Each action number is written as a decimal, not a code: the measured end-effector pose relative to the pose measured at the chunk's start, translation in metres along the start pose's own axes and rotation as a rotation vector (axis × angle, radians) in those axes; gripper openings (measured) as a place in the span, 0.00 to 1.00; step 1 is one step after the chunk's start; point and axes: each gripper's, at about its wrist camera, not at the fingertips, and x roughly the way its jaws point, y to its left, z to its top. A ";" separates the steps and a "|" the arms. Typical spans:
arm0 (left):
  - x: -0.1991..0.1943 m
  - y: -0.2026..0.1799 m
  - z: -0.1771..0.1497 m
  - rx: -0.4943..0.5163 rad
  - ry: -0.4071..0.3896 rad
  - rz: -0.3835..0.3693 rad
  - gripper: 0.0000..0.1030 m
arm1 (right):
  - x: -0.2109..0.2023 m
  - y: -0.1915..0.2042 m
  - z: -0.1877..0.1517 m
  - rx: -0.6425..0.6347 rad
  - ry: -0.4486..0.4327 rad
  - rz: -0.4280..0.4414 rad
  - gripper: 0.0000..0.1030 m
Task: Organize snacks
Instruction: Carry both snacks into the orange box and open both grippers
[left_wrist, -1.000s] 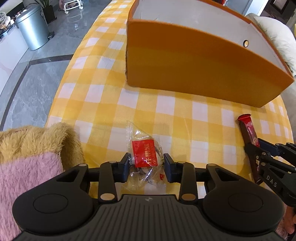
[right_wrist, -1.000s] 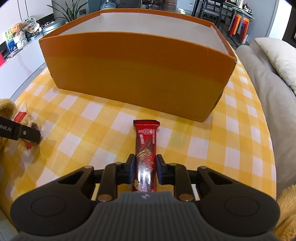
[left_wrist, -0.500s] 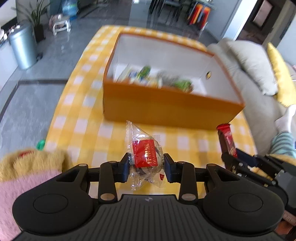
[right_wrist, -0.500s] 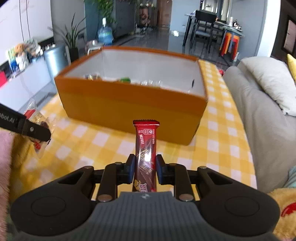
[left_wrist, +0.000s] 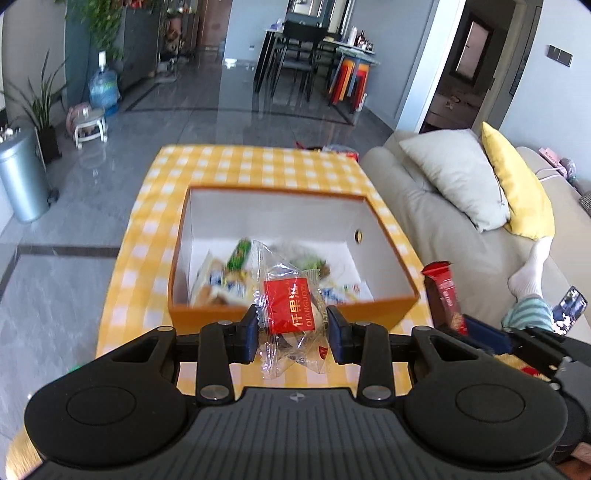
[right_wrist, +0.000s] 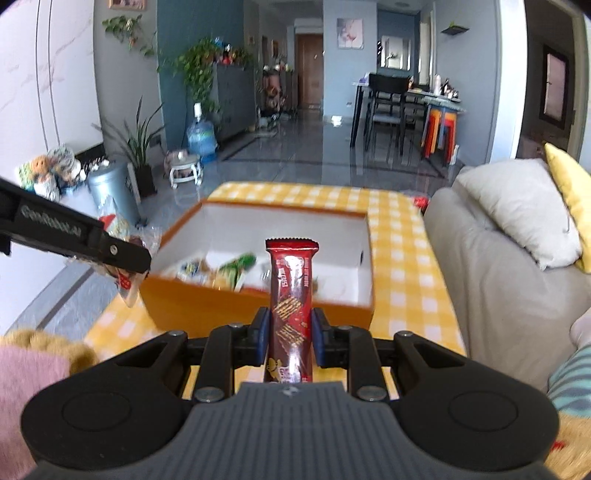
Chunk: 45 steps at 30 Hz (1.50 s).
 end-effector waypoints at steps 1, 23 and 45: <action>0.001 -0.002 0.005 0.008 -0.008 0.000 0.40 | -0.001 -0.002 0.007 0.004 -0.009 0.000 0.20; 0.102 -0.013 0.084 0.132 0.072 0.058 0.40 | 0.107 -0.021 0.109 -0.164 0.030 -0.066 0.20; 0.228 0.005 0.072 0.178 0.332 0.066 0.40 | 0.260 -0.007 0.074 -0.471 0.315 -0.116 0.19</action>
